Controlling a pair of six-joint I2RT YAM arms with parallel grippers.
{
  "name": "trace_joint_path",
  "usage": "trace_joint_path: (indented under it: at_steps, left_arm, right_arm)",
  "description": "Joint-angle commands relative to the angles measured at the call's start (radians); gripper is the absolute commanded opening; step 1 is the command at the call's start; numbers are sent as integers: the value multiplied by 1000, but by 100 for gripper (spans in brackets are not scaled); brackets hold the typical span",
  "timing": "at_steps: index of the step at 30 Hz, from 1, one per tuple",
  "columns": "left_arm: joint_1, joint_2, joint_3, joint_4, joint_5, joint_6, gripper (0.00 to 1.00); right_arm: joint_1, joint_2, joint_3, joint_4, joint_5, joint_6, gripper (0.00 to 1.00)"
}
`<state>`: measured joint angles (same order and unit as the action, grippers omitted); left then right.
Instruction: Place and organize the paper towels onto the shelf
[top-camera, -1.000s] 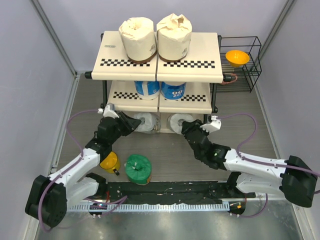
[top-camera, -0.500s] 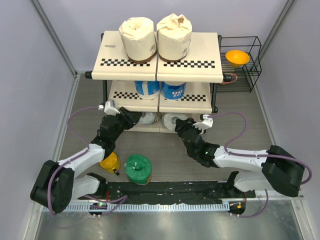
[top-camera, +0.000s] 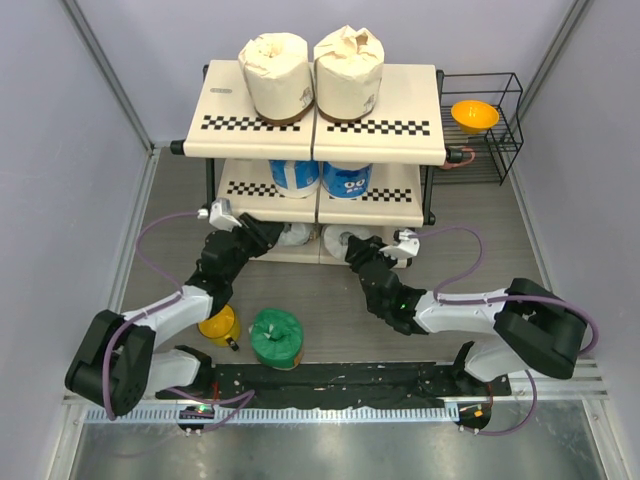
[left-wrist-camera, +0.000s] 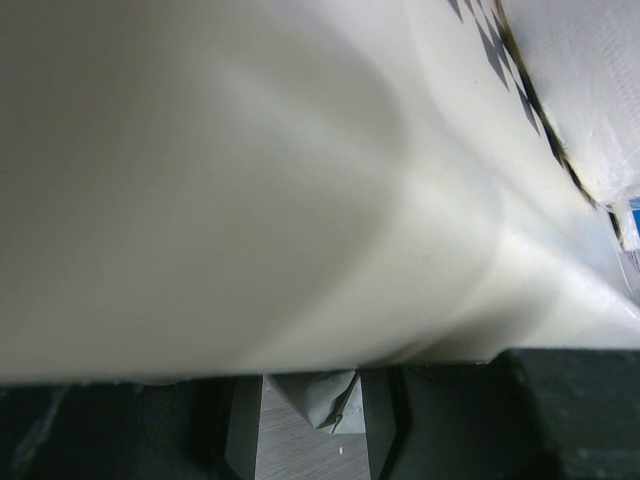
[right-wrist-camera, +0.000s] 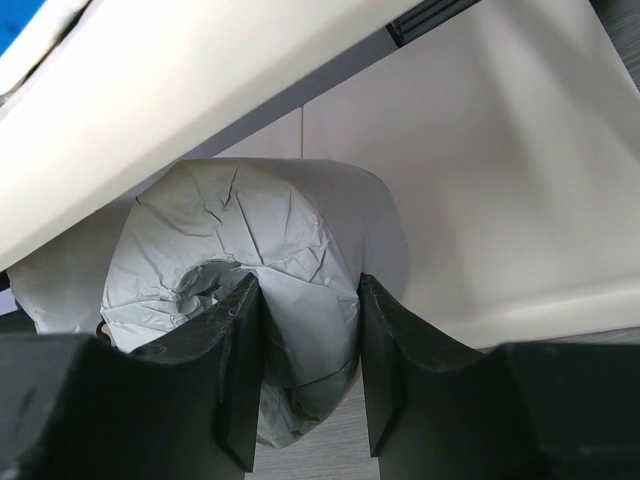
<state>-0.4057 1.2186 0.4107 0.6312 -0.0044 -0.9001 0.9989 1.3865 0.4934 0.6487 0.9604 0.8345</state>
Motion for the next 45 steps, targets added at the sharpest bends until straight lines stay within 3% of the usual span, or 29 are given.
trace_joint_path:
  at_steps: [1, 12, 24, 38, 45]
  left_arm:
    - [-2, 39, -26, 74, 30, -26, 33]
    - [-15, 61, -81, 122, 34, -31, 32]
    - [-19, 13, -128, 65, -46, -16, 32]
    - [-25, 90, -110, 111, -45, -14, 32]
    - [-27, 98, -96, 111, -28, -16, 46]
  right_arm:
    - [1, 26, -7, 198, 57, -2, 40]
    - [1, 78, -18, 253, 55, -5, 40]
    - [1, 65, -38, 262, 89, -6, 40]
    - [1, 108, 0, 289, 86, -48, 41]
    - [1, 123, 5, 285, 72, -41, 51]
